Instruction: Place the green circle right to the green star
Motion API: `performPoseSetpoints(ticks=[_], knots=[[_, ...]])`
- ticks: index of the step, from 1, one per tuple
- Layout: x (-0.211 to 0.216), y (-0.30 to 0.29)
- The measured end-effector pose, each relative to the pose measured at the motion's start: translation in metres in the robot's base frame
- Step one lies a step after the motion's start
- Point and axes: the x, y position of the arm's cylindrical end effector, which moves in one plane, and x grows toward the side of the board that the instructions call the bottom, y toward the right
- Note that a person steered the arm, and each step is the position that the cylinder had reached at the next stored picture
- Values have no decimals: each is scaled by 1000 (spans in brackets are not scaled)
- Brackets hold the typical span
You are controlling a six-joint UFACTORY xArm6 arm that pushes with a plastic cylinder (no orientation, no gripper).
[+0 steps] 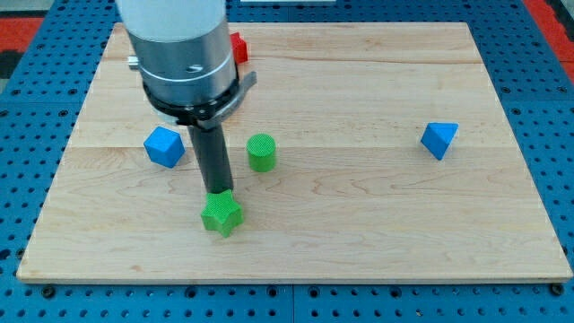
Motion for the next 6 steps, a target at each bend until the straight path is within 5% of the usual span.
performPoseSetpoints(ticks=[2, 3, 5, 6], knots=[[-75, 7], [-79, 67], [12, 54], [-18, 57]])
